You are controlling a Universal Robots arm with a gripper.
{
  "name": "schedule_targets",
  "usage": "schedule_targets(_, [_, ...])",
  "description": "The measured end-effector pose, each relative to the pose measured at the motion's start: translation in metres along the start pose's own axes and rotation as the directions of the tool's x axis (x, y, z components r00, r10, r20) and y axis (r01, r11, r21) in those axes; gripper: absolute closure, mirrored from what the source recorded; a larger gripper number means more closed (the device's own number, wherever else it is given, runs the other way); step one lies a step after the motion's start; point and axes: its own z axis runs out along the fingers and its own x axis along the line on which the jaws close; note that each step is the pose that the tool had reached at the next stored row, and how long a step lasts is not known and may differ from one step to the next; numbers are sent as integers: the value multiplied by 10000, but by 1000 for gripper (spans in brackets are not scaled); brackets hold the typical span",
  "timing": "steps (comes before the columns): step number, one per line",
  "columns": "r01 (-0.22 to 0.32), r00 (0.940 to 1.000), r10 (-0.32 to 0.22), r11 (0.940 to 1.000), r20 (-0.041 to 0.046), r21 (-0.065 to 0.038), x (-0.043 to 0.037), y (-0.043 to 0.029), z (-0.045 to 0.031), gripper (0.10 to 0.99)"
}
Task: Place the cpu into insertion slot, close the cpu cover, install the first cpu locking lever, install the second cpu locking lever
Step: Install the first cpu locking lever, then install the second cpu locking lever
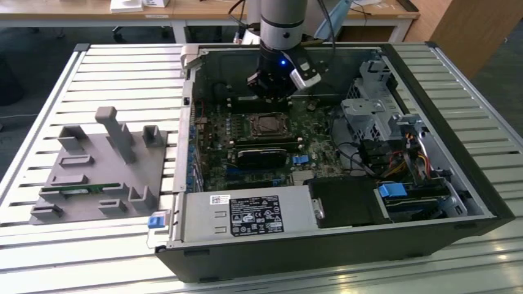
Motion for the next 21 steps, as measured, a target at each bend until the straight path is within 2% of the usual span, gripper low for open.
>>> schedule_targets(21, [0, 10000, 0, 10000, -2, 2, -8, -67, -3, 980])
